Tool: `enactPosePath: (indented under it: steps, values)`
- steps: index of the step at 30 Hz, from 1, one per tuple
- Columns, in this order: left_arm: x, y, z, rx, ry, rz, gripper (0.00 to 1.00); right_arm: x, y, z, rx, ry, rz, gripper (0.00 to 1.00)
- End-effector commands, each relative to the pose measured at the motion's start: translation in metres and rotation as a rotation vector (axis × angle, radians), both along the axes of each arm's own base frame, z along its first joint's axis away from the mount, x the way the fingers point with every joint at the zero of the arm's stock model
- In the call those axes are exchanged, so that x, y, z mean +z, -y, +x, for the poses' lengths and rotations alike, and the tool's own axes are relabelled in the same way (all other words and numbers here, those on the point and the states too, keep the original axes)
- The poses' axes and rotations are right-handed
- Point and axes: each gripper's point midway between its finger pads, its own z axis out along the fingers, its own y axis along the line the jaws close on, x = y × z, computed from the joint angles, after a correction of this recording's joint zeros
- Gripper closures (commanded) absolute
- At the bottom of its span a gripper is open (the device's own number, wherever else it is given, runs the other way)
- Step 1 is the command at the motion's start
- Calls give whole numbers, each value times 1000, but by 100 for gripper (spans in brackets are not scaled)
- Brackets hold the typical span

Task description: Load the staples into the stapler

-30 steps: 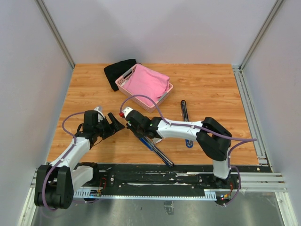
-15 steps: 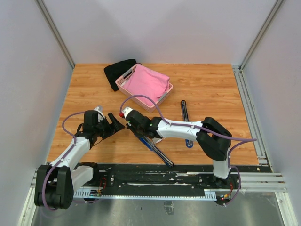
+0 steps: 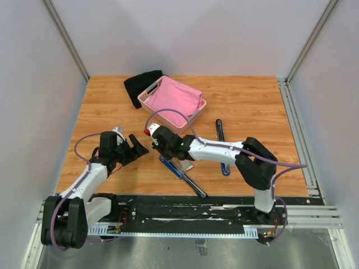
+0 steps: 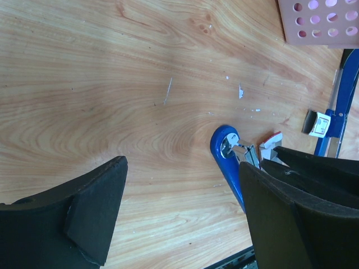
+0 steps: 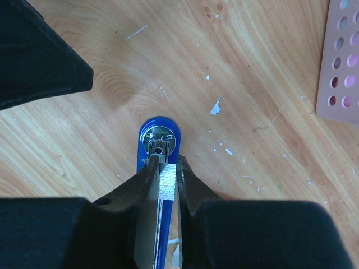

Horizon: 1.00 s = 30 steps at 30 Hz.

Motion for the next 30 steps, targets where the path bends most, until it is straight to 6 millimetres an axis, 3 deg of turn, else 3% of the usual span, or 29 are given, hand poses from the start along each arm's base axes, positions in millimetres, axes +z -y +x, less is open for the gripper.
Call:
enactPosePath:
  steps: [1, 10, 30]
  values:
    - [-1, -1, 2, -4, 13, 0, 16, 7, -6, 5, 18, 2, 19, 86]
    - [-2, -1, 2, -5, 10, -2, 16, 10, -11, -2, 29, -36, 50, 85]
    - [-3, -1, 3, -6, 8, 0, 16, -12, -8, 0, 27, -46, 6, 86]
